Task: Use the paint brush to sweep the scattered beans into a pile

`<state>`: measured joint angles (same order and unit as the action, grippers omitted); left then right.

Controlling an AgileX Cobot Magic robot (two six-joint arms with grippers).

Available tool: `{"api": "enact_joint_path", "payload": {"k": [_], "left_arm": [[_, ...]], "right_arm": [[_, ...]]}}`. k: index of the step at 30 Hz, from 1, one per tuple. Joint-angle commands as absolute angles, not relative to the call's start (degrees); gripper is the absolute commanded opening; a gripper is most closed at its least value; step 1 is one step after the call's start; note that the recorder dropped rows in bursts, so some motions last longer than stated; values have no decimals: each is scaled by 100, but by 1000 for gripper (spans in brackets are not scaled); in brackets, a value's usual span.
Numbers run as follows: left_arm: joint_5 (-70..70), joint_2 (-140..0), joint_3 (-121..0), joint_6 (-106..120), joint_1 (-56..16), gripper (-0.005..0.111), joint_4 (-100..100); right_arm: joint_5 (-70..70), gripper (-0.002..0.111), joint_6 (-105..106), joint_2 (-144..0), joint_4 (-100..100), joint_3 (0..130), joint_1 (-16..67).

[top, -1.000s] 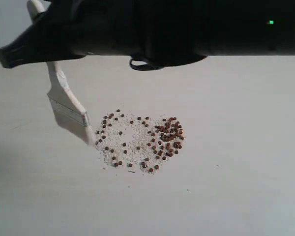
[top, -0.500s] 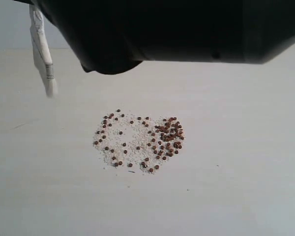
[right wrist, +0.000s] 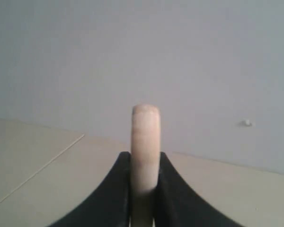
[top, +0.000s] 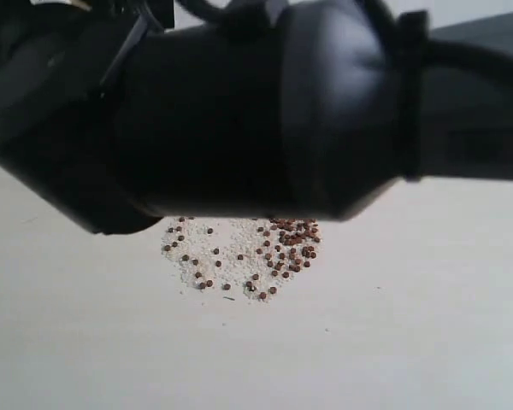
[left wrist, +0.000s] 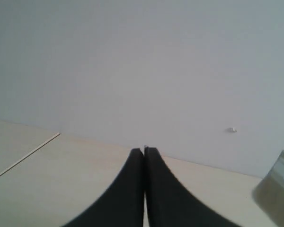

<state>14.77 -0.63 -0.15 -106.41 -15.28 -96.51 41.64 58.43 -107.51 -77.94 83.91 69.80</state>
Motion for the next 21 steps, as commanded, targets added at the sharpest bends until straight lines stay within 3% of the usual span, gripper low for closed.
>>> {"api": "enact_joint_path", "payload": {"k": [1,10,17,21], "left_arm": [[1469,0,0,-10667,-1508,0,-9653],[1469,0,0,-10667,-1508,0,-9653],[1469,0,0,-10667,-1508,0,-9653],[1469,0,0,-10667,-1508,0,-9653]], "right_arm": [[4597,0,5470,-11028,-7910,8427,7079],[5561,0,5256,-11632,-8458,8427,7193],[5759,0,3304,-12373,-8019,8427,7117],[6059,0,3885,-12600,-8288,8427,6887]]}}
